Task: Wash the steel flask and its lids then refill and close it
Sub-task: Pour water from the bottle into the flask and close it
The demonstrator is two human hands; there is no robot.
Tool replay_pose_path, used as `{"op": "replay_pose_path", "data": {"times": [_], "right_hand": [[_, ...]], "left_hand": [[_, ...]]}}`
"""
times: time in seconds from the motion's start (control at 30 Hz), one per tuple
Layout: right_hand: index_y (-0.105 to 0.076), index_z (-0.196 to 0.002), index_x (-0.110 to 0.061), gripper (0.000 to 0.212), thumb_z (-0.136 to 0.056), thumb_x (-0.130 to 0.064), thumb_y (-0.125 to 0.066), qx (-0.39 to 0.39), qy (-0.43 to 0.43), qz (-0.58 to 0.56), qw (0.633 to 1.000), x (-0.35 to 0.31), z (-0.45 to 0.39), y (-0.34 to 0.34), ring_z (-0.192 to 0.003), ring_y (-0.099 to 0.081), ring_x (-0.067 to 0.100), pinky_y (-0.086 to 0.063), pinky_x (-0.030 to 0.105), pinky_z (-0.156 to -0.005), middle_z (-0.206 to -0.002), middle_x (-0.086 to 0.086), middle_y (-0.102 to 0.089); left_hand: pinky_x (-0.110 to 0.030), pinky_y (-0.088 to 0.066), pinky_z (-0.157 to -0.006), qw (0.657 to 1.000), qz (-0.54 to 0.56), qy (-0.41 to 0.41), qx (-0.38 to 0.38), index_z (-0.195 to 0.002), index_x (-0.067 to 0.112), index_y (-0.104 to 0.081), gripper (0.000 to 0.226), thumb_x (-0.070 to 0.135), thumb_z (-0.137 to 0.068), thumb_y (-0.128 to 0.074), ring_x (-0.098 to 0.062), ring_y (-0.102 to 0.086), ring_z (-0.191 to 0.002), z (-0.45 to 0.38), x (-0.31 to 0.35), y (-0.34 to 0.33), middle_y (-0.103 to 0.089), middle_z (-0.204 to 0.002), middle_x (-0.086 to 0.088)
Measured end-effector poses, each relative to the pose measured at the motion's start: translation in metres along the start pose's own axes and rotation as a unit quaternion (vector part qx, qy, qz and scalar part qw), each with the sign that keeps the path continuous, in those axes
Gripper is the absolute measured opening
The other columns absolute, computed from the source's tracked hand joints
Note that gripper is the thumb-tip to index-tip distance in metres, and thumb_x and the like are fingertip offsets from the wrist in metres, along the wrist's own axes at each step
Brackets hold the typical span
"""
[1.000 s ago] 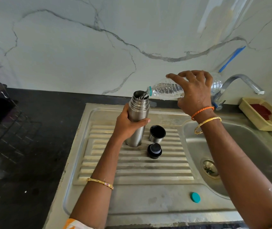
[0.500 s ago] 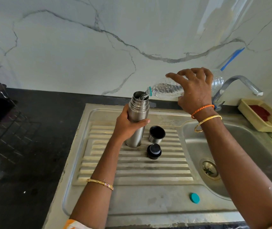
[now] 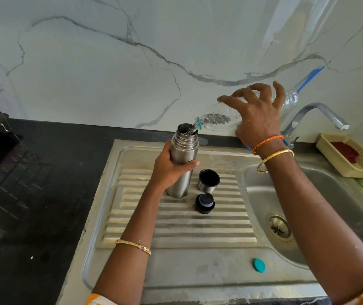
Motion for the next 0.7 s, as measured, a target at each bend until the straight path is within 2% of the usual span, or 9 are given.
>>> {"op": "replay_pose_path", "data": {"times": [0.4, 0.7], "right_hand": [[-0.064, -0.119, -0.032, 0.074, -0.06, 0.013, -0.057, 0.003, 0.014, 0.007, 1.0, -0.001, -0.01, 0.005, -0.125, -0.041, 0.041, -0.009, 0.062, -0.107, -0.119, 0.005, -0.062], [-0.064, -0.118, -0.032, 0.069, -0.064, 0.01, -0.061, 0.026, 0.037, 0.006, 0.999, -0.008, -0.018, 0.011, -0.125, -0.042, 0.041, -0.009, 0.061, -0.108, -0.118, 0.005, -0.063]], "left_hand": [[-0.02, -0.053, -0.078, 1.0, 0.002, 0.0, -0.001, -0.122, 0.033, -0.05, 0.07, 0.021, -0.065, -0.088, 0.0, -0.065, -0.095, 0.0, 0.001, 0.0, -0.066, -0.109, 0.014], [-0.027, -0.055, -0.084, 1.0, 0.003, -0.004, 0.001, -0.125, 0.028, -0.051, 0.072, 0.022, -0.064, -0.089, -0.007, -0.065, -0.098, -0.002, -0.002, 0.0, -0.067, -0.111, 0.008]]}}
Point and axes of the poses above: each hand's wrist, its own z-axis away from the middle knuckle, its own y-axis out of the back of the hand, x = y × z, the point moved 1 cm from there along -z, towards the middle knuckle
